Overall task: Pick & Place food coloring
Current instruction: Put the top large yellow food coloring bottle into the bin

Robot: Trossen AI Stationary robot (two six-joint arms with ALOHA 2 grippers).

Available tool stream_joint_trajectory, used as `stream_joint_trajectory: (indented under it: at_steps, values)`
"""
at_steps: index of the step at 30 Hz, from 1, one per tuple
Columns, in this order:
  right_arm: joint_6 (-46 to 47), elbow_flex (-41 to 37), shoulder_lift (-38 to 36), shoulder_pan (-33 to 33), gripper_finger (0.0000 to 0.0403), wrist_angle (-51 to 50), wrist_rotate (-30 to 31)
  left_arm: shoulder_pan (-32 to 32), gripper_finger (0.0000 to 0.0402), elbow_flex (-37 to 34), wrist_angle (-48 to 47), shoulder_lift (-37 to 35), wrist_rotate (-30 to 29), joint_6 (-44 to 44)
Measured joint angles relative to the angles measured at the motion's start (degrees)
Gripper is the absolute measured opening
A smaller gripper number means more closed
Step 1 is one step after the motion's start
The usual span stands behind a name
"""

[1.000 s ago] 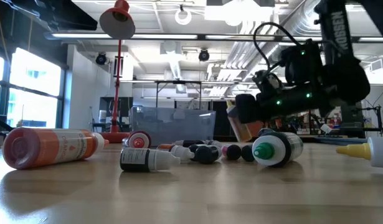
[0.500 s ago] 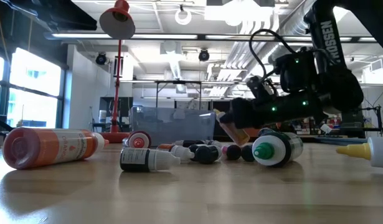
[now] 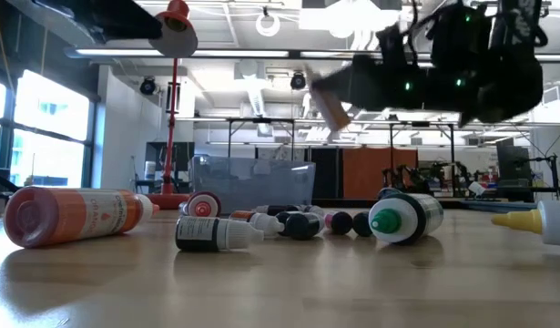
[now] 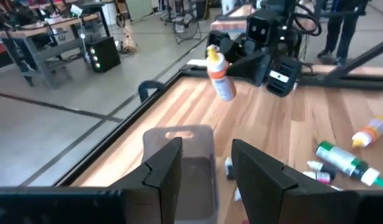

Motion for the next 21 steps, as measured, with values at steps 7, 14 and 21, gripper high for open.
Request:
stream_joint_trajectory:
  at_steps: [7,14,21]
  values:
    - [-0.13,4.79,-4.20,-0.01,0.0153,-7.11,-10.41,0.02,0.0170,0.00,11.14,5.83,7.95,7.09]
    - [4.26,13.39,-4.26,0.85,0.0153,-23.47,-18.92,3.89,0.0225,0.00,24.54,15.18,13.26,15.44]
    - [-0.65,21.27,-4.26,4.31,0.0153,-34.98,-20.09,13.45,0.0238,0.03,33.77,24.20,24.54,7.07]
